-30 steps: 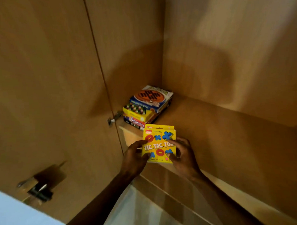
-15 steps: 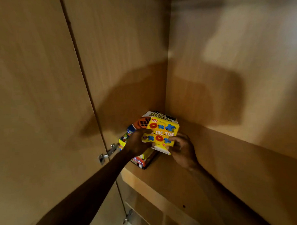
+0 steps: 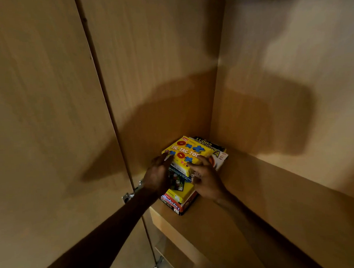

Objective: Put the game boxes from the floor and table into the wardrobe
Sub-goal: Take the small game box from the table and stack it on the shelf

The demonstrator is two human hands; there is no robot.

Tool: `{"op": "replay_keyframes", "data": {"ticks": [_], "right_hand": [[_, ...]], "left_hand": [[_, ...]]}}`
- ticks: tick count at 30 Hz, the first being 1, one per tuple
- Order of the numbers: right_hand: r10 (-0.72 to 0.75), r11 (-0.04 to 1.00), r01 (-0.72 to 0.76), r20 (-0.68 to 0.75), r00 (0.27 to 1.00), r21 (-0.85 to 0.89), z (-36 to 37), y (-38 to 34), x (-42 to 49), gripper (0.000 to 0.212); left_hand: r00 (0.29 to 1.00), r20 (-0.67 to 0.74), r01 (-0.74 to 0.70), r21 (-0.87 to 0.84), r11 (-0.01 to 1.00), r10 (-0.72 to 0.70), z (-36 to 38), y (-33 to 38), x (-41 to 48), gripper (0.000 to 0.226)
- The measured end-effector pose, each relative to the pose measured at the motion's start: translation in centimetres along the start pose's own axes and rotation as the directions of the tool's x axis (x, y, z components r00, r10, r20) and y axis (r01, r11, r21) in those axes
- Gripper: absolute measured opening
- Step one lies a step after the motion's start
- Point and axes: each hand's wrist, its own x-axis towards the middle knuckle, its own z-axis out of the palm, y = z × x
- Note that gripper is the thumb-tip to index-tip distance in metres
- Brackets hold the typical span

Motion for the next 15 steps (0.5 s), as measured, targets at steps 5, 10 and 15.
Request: {"op": "replay_keyframes", "data": {"ticks": [5, 10, 15], "right_hand": [[0.034, 0.999, -0.035, 0.038, 0.999, 0.036, 0.1, -0.2, 0.4, 0.061], [0.033, 0.982, -0.025, -0.036, 0.999, 0.186, -0.2, -0.6, -1.7, 0.056], [0.141, 0.906, -0.056, -0.174, 0.975, 0.419, -0.4, -1.4, -6.6, 0.042]], "left_hand": [[0.998, 0.066, 0.025, -0.020, 0.999, -0.024, -0.6, 0.3, -0.1, 0.076], [0.999, 0.016, 0.054, -0.156, 0.986, -0.052, -0.8, 0.4, -2.0, 0.055], [0.974, -0.120, 0.135, -0.370, 0.919, -0.191, -0.1, 2.5, -7.3, 0.035]]}}
